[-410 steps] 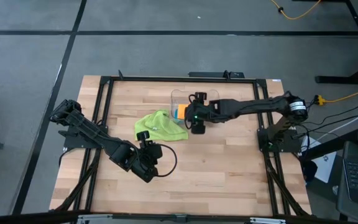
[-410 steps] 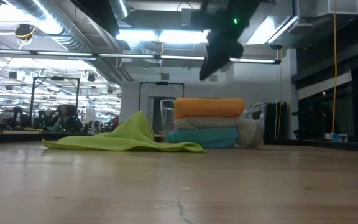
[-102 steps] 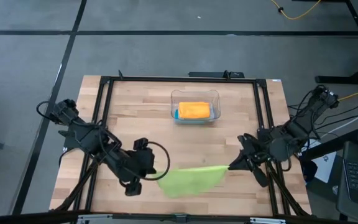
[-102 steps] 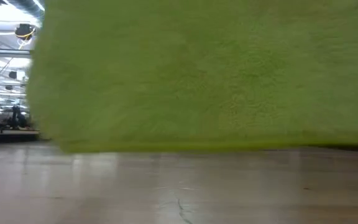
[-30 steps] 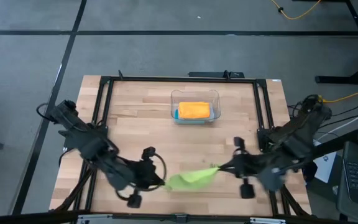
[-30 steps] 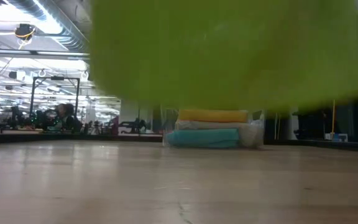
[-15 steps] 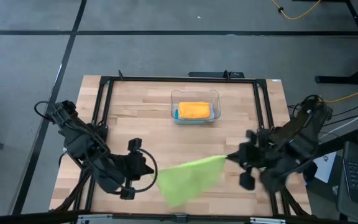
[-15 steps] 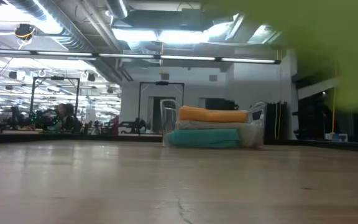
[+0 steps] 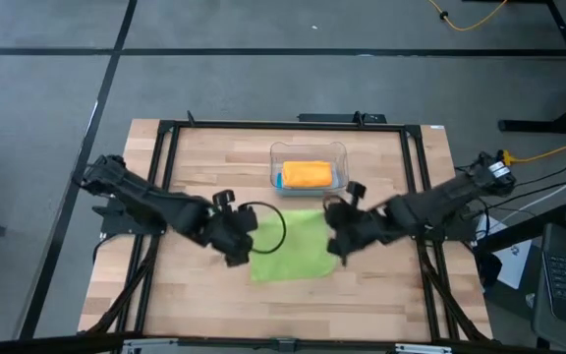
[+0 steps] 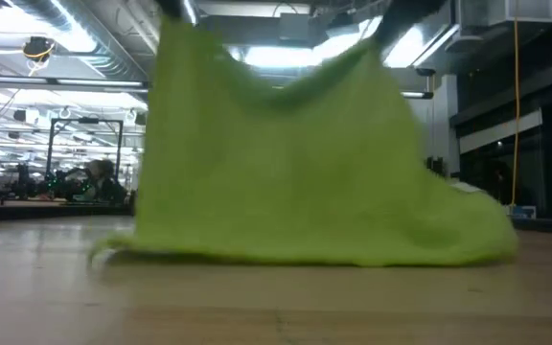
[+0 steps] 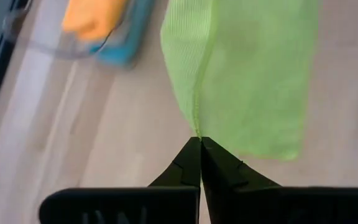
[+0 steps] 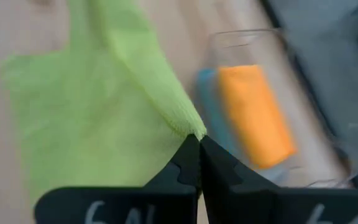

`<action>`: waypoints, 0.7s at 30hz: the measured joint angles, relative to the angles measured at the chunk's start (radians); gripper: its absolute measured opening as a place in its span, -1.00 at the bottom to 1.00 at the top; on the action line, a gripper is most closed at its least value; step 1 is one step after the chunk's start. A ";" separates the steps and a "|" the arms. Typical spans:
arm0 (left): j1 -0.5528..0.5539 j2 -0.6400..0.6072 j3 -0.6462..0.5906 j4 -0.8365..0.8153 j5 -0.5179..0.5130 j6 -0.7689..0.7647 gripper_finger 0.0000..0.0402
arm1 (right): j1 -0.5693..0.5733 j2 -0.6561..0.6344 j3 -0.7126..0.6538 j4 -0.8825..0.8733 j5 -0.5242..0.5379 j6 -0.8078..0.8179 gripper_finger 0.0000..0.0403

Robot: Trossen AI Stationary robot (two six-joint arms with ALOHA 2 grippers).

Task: Fold microfiber towels
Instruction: Fold the green towel

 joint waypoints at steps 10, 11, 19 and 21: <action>0.155 0.000 -0.200 0.001 -0.027 0.000 -1.00 | -0.244 0.000 -0.292 0.453 0.033 -0.285 -0.97; 0.163 0.000 -0.211 0.005 -0.035 0.001 -1.00 | -0.256 0.000 -0.318 0.488 0.034 -0.299 -0.97; 0.131 0.000 -0.242 0.150 0.016 -0.005 -1.00 | -0.236 0.000 -0.436 0.529 -0.030 -0.247 -0.97; 0.101 0.000 -0.242 0.216 0.039 -0.005 -1.00 | -0.203 0.000 -0.436 0.513 -0.057 -0.209 -0.97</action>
